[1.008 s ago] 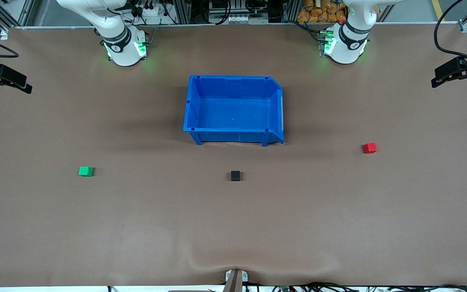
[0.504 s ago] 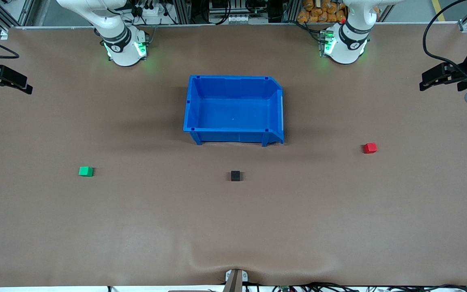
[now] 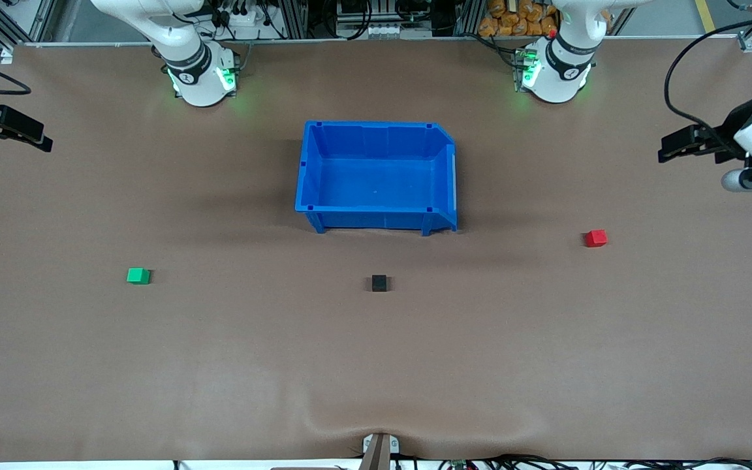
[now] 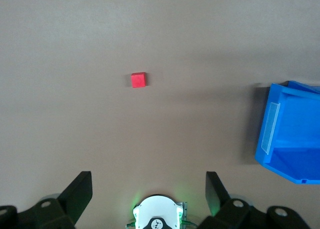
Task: Attach green and red cubes to black cube
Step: 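Move the right gripper to the green cube while the left gripper reaches the red cube, then close the right gripper on the green cube while the left gripper grasps the red cube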
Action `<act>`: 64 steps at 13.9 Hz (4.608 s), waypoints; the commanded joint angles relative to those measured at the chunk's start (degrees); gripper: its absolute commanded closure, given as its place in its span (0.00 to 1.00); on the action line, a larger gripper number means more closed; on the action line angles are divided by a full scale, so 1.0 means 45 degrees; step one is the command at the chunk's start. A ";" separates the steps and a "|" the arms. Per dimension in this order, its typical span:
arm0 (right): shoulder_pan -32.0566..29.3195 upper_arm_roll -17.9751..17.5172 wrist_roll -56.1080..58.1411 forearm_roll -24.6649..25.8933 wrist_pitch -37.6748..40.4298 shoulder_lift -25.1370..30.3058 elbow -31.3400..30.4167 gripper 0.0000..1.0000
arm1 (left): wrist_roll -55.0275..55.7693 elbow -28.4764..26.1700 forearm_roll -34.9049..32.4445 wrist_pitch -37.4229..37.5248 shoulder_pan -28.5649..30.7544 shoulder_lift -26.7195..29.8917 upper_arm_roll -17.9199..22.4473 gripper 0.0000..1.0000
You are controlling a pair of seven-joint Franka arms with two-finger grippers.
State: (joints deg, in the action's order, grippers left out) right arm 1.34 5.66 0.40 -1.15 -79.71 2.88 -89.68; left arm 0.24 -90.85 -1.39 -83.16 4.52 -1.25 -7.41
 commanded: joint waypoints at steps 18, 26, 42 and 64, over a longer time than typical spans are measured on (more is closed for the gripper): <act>-0.0160 0.0030 -0.0010 -0.0331 -0.3183 -0.5227 0.0261 0.00 | 0.0376 -0.6428 -0.0004 -0.6613 0.0363 0.0980 0.0005 0.00; -0.0570 0.0030 0.1628 0.0489 -0.8174 -0.6695 -0.1763 0.00 | 0.0376 -0.7974 -0.0004 -0.9273 0.0676 0.0356 -0.0014 0.00; -0.1098 -0.0009 0.3057 -0.0113 -1.1936 -0.8374 -0.3684 0.00 | 0.0376 -0.7799 -0.0004 -1.0348 0.0676 -0.1265 -0.0014 0.00; -0.1079 0.0011 0.3837 -0.0624 -1.1428 -0.8316 -0.3704 1.00 | 0.0376 -0.7838 -0.0863 -1.3219 0.1750 -0.4488 0.0083 0.12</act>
State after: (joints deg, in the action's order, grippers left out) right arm -2.66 6.43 15.47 -3.35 -131.39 -35.39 -106.18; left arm 1.28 -126.36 -4.14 -141.76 12.13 -20.68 -6.53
